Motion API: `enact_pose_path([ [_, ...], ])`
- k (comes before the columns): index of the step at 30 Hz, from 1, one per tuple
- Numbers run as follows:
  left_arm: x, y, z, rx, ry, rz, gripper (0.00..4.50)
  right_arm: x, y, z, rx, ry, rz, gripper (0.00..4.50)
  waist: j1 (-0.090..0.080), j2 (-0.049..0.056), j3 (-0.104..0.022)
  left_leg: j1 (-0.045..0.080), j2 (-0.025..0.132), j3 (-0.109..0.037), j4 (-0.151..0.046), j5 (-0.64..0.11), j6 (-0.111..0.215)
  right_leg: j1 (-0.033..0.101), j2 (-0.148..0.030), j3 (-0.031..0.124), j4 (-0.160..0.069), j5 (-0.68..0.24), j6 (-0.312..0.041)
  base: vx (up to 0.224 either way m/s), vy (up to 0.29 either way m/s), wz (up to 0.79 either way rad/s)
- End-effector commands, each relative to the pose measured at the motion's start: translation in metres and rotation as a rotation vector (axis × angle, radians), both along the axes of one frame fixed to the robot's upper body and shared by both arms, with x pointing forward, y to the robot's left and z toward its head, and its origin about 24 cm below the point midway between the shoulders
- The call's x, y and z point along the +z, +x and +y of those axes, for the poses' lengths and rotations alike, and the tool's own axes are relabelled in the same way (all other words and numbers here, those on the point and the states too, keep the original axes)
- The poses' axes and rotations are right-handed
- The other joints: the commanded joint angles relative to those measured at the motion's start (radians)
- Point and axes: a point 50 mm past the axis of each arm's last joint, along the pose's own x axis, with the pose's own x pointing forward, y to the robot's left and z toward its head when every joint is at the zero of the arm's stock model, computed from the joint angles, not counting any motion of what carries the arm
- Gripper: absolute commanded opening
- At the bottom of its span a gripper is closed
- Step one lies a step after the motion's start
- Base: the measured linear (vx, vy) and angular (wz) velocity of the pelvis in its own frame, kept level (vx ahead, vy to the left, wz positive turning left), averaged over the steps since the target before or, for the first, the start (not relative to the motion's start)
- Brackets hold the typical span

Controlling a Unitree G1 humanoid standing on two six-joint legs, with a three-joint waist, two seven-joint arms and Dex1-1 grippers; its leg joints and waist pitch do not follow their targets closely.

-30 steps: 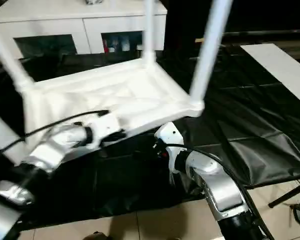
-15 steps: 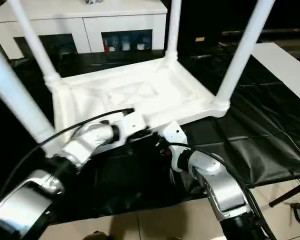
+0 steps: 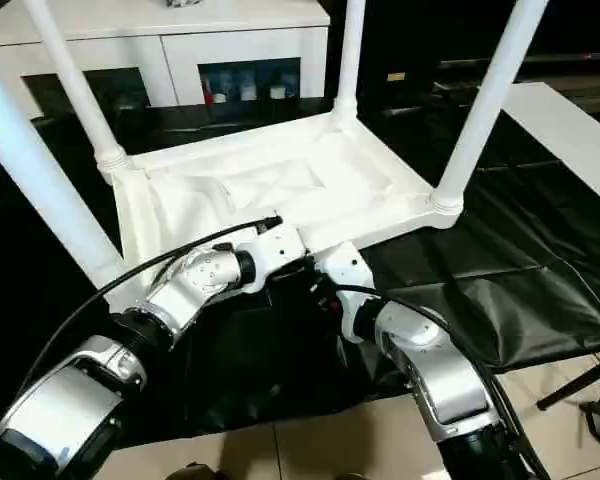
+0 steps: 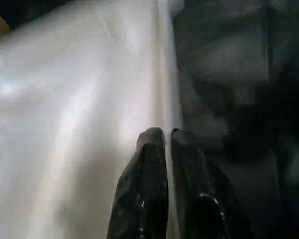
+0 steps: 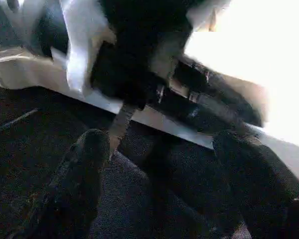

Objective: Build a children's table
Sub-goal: Rotate table base

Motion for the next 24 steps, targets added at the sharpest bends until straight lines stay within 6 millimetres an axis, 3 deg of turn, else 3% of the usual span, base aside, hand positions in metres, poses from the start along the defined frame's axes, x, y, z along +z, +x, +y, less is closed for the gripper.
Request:
enact_pose_path([
  [1, 0.023, 0.002, -0.003, -0.036, -0.100, -0.073, 0.64, -0.002, -0.001, 0.000, 0.000, -0.010, 0.003, 3.69, -0.001, -0.012, -0.081, 0.018, 0.035, -0.014, -0.059, -0.115, 0.084, 0.063, -0.063, 0.037, -0.054, 0.017, -0.273, 0.000, 0.000, 0.00],
  [4, 0.014, -0.007, 0.018, -0.018, -0.133, -0.048, 0.96, -0.002, -0.001, 0.001, -0.005, 0.000, -0.001, 3.69, -0.007, -0.011, -0.076, 0.020, 0.038, -0.014, -0.066, -0.158, 0.073, 0.061, -0.062, 0.037, -0.059, -0.049, -0.266, 0.000, 0.000, 0.00],
  [8, 0.013, -0.017, 0.032, -0.010, -0.164, -0.026, 1.26, -0.001, -0.001, 0.000, -0.005, 0.007, -0.004, 3.69, -0.011, -0.006, -0.074, 0.023, 0.038, -0.012, -0.070, -0.198, 0.038, 0.054, -0.059, 0.038, -0.067, -0.141, -0.237, 0.000, 0.000, 0.00],
  [12, 0.014, -0.027, 0.043, 0.000, -0.200, -0.009, 1.55, 0.000, 0.000, -0.002, -0.005, 0.011, -0.010, 3.69, -0.013, -0.001, -0.070, 0.023, 0.040, -0.014, -0.076, -0.226, 0.015, 0.051, -0.058, 0.038, -0.070, -0.173, -0.222, 0.000, 0.000, 0.00],
  [13, 0.013, -0.043, 0.052, -0.010, -0.257, 0.034, 1.70, 0.003, 0.001, -0.006, -0.014, 0.022, -0.022, 3.69, -0.013, 0.002, -0.072, 0.027, 0.039, -0.013, -0.076, -0.238, 0.007, 0.049, -0.057, 0.039, -0.070, -0.182, -0.214, 0.000, 0.000, 0.00],
  [14, 0.013, -0.043, 0.052, -0.010, -0.257, 0.034, 1.70, 0.003, 0.001, -0.006, -0.014, 0.022, -0.022, 3.69, -0.011, 0.003, -0.076, 0.026, 0.047, -0.019, -0.077, -0.231, 0.002, 0.055, -0.067, 0.040, -0.062, -0.160, -0.223, 0.000, 0.000, 0.00],
  [15, 0.014, -0.046, 0.054, -0.012, -0.268, 0.041, 1.82, 0.004, 0.002, -0.007, -0.016, 0.025, -0.025, 3.69, -0.022, -0.001, -0.068, 0.017, 0.038, -0.014, -0.080, -0.234, 0.008, 0.051, -0.054, 0.038, -0.068, -0.169, -0.216, 0.000, 0.000, 0.00],
  [17, 0.016, -0.061, 0.058, -0.053, -0.338, 0.082, 1.96, 0.006, 0.005, -0.011, -0.040, 0.037, -0.031, 3.69, -0.023, 0.003, -0.073, 0.027, 0.036, -0.011, -0.074, -0.239, 0.008, 0.046, -0.054, 0.040, -0.070, -0.169, -0.213, 0.000, 0.000, 0.00],
  [18, 0.016, -0.069, 0.060, -0.077, -0.369, 0.106, 2.00, 0.007, 0.006, -0.013, -0.052, 0.039, -0.034, 3.69, -0.029, 0.003, -0.070, 0.017, 0.040, -0.015, -0.081, -0.231, 0.008, 0.050, -0.055, 0.038, -0.064, -0.158, -0.222, 0.000, 0.000, 0.00],
  [20, 0.016, -0.079, 0.063, -0.103, -0.397, 0.130, 2.15, 0.007, 0.007, -0.014, -0.062, 0.040, -0.035, 3.69, -0.031, 0.006, -0.070, 0.021, 0.039, -0.013, -0.079, -0.246, 0.006, 0.047, -0.054, 0.038, -0.066, -0.169, -0.223, 0.000, 0.000, 0.00],
  [21, 0.012, -0.094, 0.071, -0.117, -0.428, 0.177, 2.28, 0.006, 0.008, -0.015, -0.063, 0.037, -0.037, 3.69, -0.035, 0.008, -0.068, 0.022, 0.038, -0.014, -0.082, -0.274, -0.001, 0.045, -0.052, 0.038, -0.069, -0.200, -0.216, 0.000, 0.000, 0.00],
  [24, 0.011, -0.105, 0.081, -0.098, -0.455, 0.205, 2.59, 0.006, 0.007, -0.015, -0.059, 0.039, -0.038, 3.69, -0.045, 0.009, -0.062, 0.024, 0.035, -0.012, -0.085, -0.318, -0.009, 0.042, -0.049, 0.039, -0.078, -0.273, -0.188, 0.000, 0.000, 0.00],
])
